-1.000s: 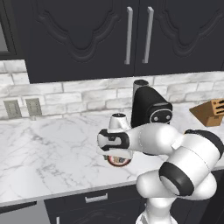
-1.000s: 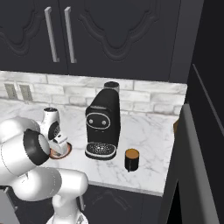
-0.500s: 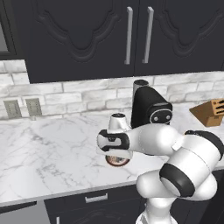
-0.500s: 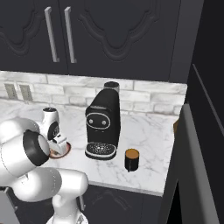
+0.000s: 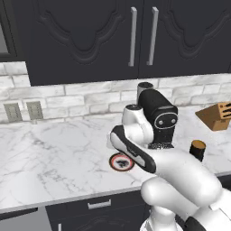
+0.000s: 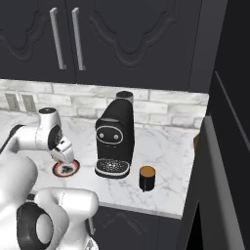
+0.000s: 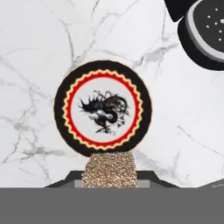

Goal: Take a sugar cube from the saucer and place it inside the coffee. Then, grab milk from the fridge and place it next to the coffee on the counter to sweeten the coffee.

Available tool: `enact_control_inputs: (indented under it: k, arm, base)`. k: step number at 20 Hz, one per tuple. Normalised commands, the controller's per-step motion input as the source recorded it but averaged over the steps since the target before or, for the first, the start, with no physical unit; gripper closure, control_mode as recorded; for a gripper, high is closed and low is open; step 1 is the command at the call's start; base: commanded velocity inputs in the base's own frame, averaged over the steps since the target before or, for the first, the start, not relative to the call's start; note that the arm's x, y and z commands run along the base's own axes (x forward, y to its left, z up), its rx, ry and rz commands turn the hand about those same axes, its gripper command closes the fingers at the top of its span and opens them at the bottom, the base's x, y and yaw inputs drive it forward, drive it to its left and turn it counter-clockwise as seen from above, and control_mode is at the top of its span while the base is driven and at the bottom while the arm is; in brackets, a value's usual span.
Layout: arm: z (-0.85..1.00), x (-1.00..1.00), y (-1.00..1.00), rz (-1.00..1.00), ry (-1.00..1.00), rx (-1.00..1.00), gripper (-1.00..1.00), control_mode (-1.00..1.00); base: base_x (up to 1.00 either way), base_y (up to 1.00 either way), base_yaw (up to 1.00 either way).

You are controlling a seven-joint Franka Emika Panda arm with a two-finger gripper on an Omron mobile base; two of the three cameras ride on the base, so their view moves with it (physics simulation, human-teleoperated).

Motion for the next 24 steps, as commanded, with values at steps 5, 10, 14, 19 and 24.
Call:
enact_control_inputs:
  k: [5,10,14,19,24]
  arm:
    - [0.93,-0.85,-0.93,-0.08,-0.20,0.08,1.00,-1.00]
    - [0.89,-0.56,-1.00,-0.09,-0.15,0.15,1.00,-1.00]
    - [0.78,-0.32,-1.00,-0.08,-0.05,0.20,1.00,-1.00]
    - [0.65,-0.18,-1.00,-0.11,-0.01,0.14,1.00,-1.00]
    - [0.04,0.13,-1.00,-0.10,0.00,-0.03,1.00,-1.00]
  base:
    - [0.00,0.00,0.00]
    - [0.00,0.00,0.00]
    - [0.00,0.00,0.00]
    - [0.00,0.00,0.00]
    - [0.00,0.00,0.00]
